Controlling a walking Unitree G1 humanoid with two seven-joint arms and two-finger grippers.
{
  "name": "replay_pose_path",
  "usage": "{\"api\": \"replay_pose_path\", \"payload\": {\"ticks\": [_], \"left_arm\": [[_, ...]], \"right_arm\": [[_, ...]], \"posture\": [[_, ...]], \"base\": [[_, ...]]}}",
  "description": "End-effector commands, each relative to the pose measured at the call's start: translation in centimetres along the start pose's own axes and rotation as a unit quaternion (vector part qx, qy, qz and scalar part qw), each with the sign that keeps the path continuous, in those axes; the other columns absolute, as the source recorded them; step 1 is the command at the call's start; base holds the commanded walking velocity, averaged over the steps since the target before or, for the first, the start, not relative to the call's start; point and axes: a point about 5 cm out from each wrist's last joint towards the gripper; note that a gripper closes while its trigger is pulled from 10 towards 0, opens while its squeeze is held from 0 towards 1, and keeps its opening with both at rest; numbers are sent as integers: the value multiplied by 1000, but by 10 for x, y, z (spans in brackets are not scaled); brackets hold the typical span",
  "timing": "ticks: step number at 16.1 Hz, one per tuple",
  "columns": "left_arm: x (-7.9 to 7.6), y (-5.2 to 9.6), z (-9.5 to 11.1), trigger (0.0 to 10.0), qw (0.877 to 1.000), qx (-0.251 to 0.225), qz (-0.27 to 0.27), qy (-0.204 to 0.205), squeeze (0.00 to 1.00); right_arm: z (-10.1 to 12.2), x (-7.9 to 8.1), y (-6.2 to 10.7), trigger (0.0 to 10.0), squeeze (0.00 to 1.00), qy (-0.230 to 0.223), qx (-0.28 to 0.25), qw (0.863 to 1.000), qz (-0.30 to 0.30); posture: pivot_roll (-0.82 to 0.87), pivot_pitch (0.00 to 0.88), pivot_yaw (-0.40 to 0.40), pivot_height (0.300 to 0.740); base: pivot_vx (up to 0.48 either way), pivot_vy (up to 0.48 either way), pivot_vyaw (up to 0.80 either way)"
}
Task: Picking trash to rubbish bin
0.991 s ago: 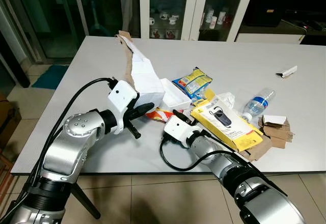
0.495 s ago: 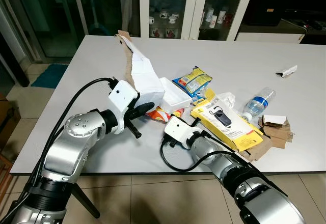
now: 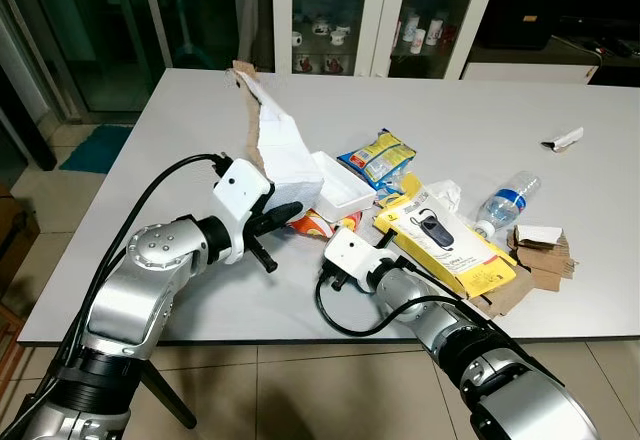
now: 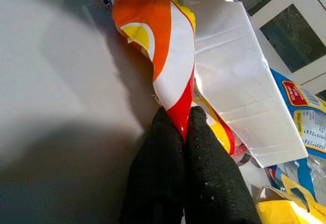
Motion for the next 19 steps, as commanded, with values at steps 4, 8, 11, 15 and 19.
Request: {"api": "replay_pose_path", "payload": {"ticks": [4,8,11,15,19], "left_arm": [[24,-5,8,10000,994,-18,107,-18,0],[47,-4,11,10000,976,-37,215,2,0],[55,-4,18,10000,960,-67,271,20,0],[56,-7,20,10000,952,-89,290,38,0],[37,-22,28,10000,942,-139,292,93,0]], "right_arm": [[2,-11,0,10000,0,-112,-7,993,-29],[24,-36,-4,10000,0,-228,-75,969,-66],[45,-64,-3,10000,0,-316,-141,934,-91],[61,-87,1,10000,0,-364,-188,906,-107],[87,-112,15,10000,0,-403,-275,861,-143]], "posture": [[106,15,-59,740],[95,11,-59,740],[93,7,-63,740],[92,5,-63,740],[91,9,-61,740]], "base": [[0,0,0],[0,0,0],[0,0,0],[0,0,0],[0,0,0]]}}
Point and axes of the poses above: a point about 5 cm out from each wrist's last joint towards the gripper, its own y axis pointing back from the gripper into the wrist, its own z axis along the axis of the wrist's last joint, x = y × z, and after that the axes turned 8 degrees about -y, right-handed
